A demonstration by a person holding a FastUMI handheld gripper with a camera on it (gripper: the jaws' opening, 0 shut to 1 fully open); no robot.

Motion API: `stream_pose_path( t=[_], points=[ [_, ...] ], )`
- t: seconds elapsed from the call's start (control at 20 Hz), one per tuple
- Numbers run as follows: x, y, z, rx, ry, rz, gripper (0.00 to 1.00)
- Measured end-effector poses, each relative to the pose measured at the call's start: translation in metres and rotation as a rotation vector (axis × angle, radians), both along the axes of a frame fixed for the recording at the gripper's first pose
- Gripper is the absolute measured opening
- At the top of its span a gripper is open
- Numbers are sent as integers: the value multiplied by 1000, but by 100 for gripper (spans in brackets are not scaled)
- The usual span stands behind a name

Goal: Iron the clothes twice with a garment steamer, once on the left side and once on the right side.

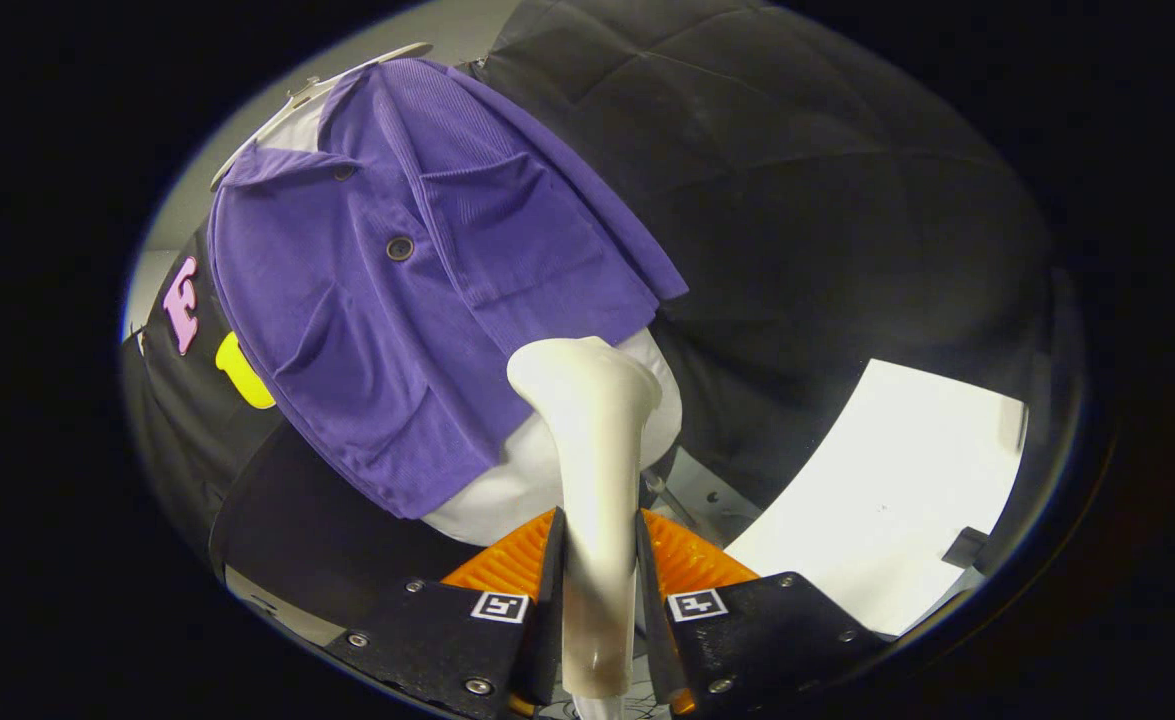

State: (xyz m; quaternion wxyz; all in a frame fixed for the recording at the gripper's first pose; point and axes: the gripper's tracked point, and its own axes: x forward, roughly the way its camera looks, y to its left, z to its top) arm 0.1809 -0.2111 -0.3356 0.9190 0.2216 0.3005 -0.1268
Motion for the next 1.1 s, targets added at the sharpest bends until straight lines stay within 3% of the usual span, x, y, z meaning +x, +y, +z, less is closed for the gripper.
stream_pose_path(
  t=[0.2, 0.4, 1.1],
  points=[
    [-18, 12, -27, 21, 36, 8, 36],
    [-44, 26, -24, 31, 33, 18, 36],
    [-133, 115, 119, -11, -167, 171, 36]
  ],
)
